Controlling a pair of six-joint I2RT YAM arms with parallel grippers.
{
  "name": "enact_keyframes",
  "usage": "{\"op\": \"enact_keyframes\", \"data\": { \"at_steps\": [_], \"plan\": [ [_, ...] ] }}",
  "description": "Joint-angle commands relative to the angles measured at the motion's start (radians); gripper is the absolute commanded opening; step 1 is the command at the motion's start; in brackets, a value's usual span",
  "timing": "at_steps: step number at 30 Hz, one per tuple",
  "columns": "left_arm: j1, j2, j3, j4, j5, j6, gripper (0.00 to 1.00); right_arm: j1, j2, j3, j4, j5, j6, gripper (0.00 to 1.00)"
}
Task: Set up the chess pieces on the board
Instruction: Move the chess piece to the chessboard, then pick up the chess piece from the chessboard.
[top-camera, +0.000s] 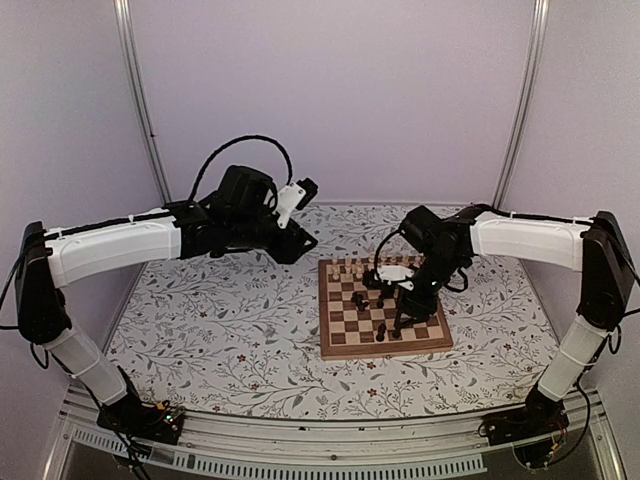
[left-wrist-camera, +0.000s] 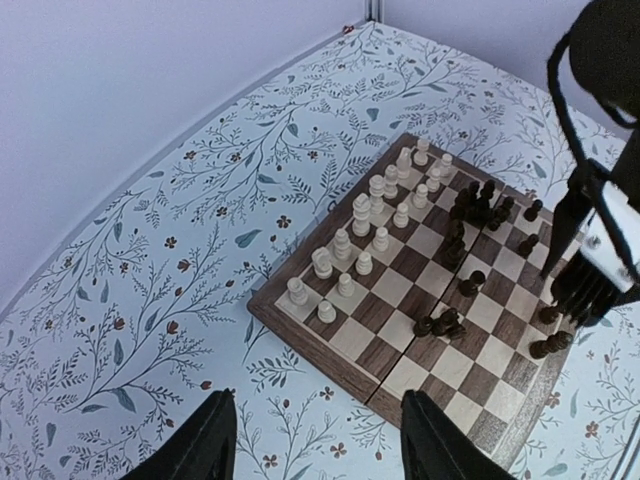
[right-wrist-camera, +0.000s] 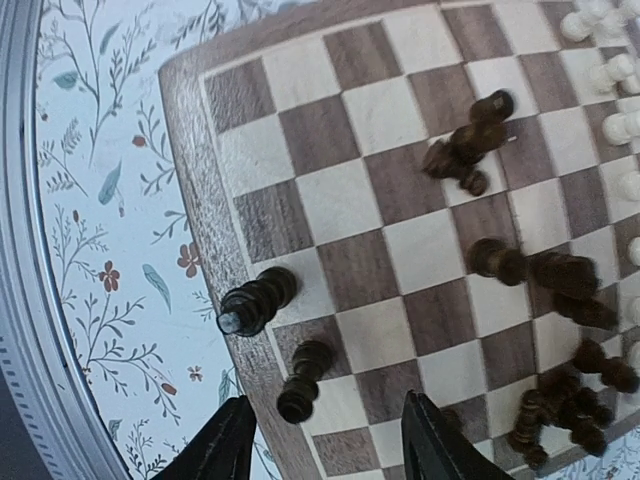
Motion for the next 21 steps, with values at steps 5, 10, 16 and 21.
{"op": "enact_keyframes", "data": {
  "at_steps": [5,10,16,21],
  "plan": [
    [-0.017,0.019,0.029,-0.013,0.018,0.011,0.58,-0.237,-0.065,0.175,0.048,-0.065,0.043,0.43],
    [-0.02,0.021,0.031,-0.019,0.017,0.014,0.58,-0.303,0.003,0.179,0.081,-0.026,0.086,0.38],
    [-0.021,0.026,0.033,-0.023,0.016,0.017,0.58,-0.308,0.077,0.175,0.106,-0.059,0.103,0.4],
    [-0.024,0.031,0.038,-0.031,0.016,0.022,0.58,-0.308,0.117,0.187,0.119,-0.058,0.11,0.45]
  ]
}}
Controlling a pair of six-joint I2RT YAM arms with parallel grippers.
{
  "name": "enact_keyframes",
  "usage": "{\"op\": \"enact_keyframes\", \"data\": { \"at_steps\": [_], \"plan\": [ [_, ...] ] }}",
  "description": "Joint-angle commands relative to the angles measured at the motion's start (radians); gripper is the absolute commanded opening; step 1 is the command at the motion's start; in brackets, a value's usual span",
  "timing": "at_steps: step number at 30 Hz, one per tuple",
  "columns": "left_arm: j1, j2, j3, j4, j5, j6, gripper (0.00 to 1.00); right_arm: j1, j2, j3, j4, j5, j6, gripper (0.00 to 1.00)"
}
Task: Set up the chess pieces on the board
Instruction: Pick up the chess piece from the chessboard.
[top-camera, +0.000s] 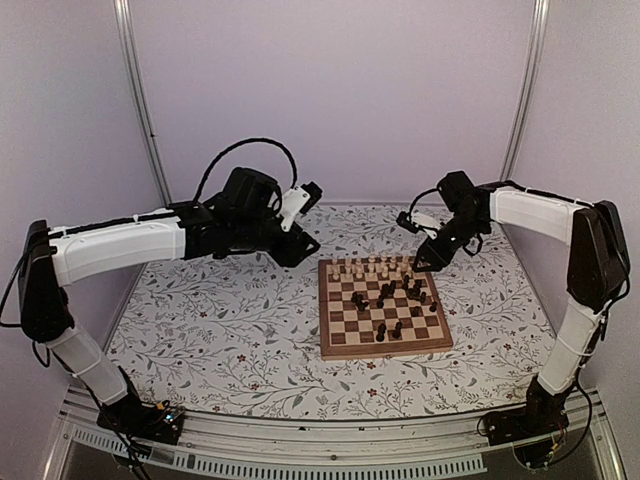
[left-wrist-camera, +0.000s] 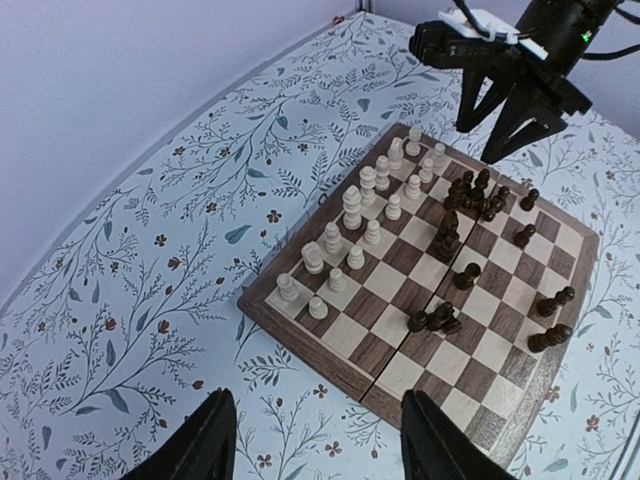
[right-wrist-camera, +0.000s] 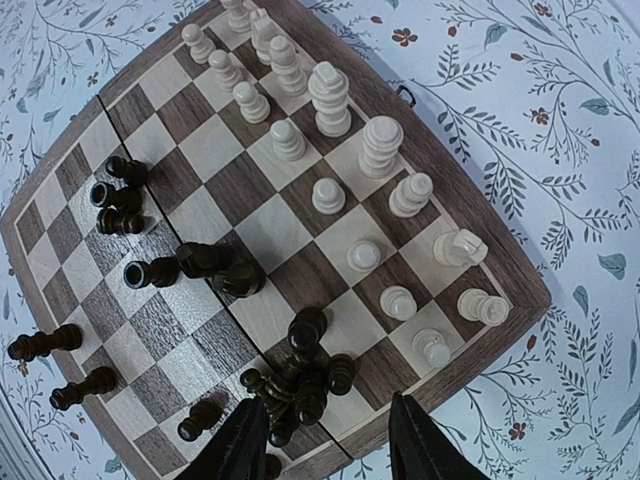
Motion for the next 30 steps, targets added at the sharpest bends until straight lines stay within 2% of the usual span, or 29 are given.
{"op": "enact_keyframes", "data": {
  "at_steps": [1,19,30],
  "plan": [
    [-0.015,0.014,0.03,-0.02,0.011,0.015,0.58,0.002,0.037,0.017,0.028,-0.02,0.016,0.45],
    [-0.025,0.053,0.058,-0.063,0.023,0.025,0.58,0.041,0.152,0.08,0.016,-0.024,0.01,0.38],
    [-0.033,0.068,0.069,-0.084,0.023,0.036,0.59,0.064,0.183,0.098,-0.002,-0.008,0.008,0.24]
  ]
}}
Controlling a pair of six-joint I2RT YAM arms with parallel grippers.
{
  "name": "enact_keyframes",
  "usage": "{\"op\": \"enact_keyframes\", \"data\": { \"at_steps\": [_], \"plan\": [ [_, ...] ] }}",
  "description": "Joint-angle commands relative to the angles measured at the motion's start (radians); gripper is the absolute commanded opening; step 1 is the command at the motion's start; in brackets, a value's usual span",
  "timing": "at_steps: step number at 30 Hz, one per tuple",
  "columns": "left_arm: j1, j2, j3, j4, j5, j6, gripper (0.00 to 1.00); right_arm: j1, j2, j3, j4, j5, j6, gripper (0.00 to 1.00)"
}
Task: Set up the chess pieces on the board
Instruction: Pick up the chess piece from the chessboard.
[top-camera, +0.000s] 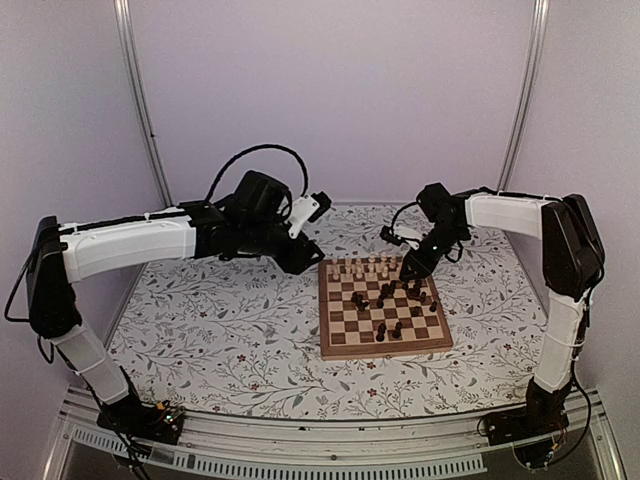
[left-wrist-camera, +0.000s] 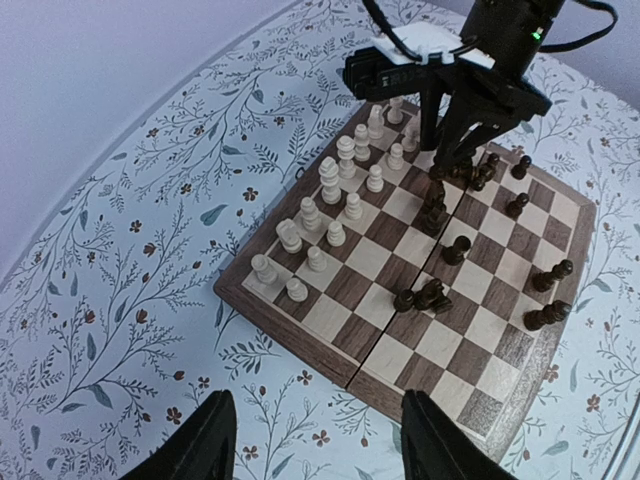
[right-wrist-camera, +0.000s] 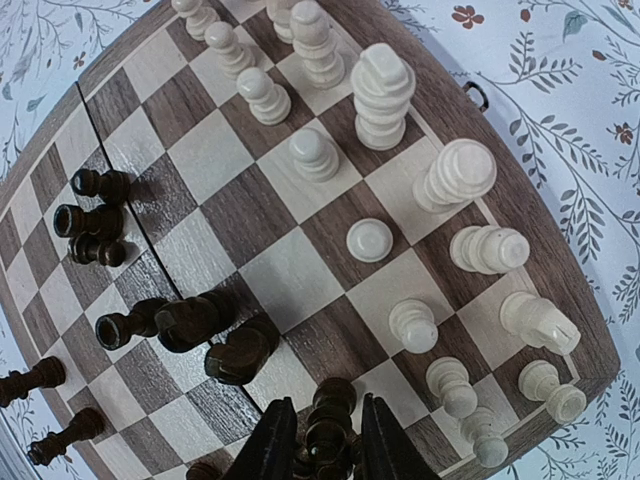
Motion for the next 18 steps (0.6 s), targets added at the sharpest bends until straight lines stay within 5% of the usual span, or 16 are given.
{"op": "enact_keyframes", "data": {
  "at_steps": [1,18],
  "plan": [
    [-0.017,0.017,0.031,-0.026,0.005,0.017,0.58,0.013,0.019,0.028,-0.015,0.005,0.0,0.22],
    [-0.025,0.023,0.044,-0.041,0.048,0.016,0.59,0.029,0.023,0.014,-0.018,0.051,0.006,0.22]
  ]
}}
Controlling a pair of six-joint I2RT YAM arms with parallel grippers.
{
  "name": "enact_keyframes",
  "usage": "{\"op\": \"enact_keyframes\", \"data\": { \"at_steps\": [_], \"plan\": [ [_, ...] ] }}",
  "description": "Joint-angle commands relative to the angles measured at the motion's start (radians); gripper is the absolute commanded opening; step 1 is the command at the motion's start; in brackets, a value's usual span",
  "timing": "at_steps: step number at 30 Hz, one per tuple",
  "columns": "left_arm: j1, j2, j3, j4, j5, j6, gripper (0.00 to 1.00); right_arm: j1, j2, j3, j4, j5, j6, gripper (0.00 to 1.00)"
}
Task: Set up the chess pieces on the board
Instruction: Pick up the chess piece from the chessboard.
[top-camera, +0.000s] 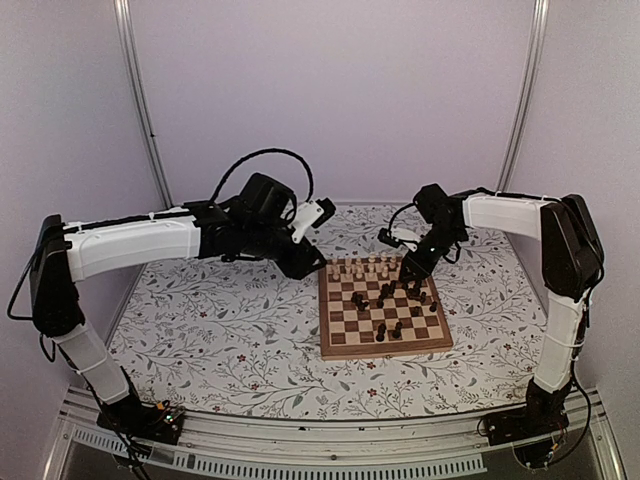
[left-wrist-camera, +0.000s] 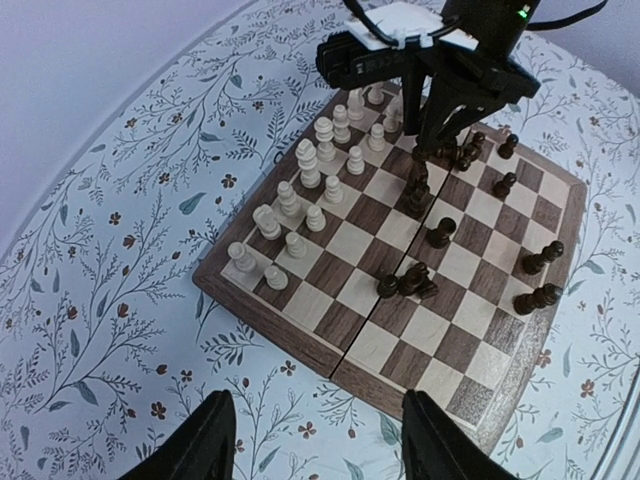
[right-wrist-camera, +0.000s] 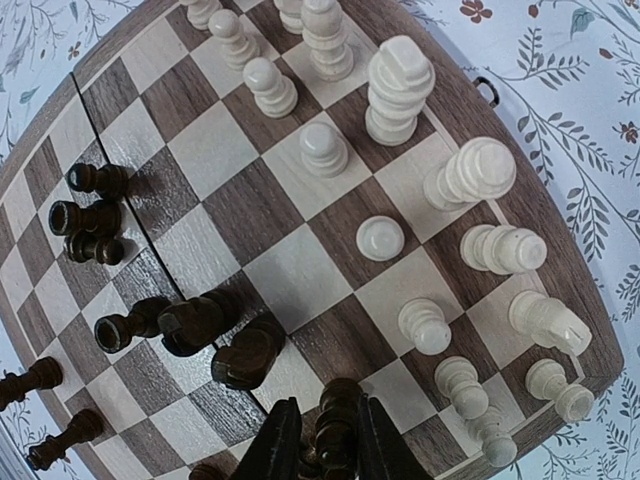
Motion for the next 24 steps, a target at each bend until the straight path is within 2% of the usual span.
{"op": "enact_keyframes", "data": {
  "at_steps": [1,19,24],
  "plan": [
    [-0.014,0.002,0.024,-0.004,0.02,0.007,0.59,0.009,0.021,0.012,-0.006,0.022,0.006,0.22],
    [-0.015,0.005,0.032,-0.016,0.021,0.009,0.59,0.013,0.03,0.011,-0.011,0.03,0.009,0.17],
    [-0.014,0.013,0.039,-0.027,0.022,0.012,0.59,0.017,0.03,0.009,-0.014,0.041,0.009,0.24]
  ]
}}
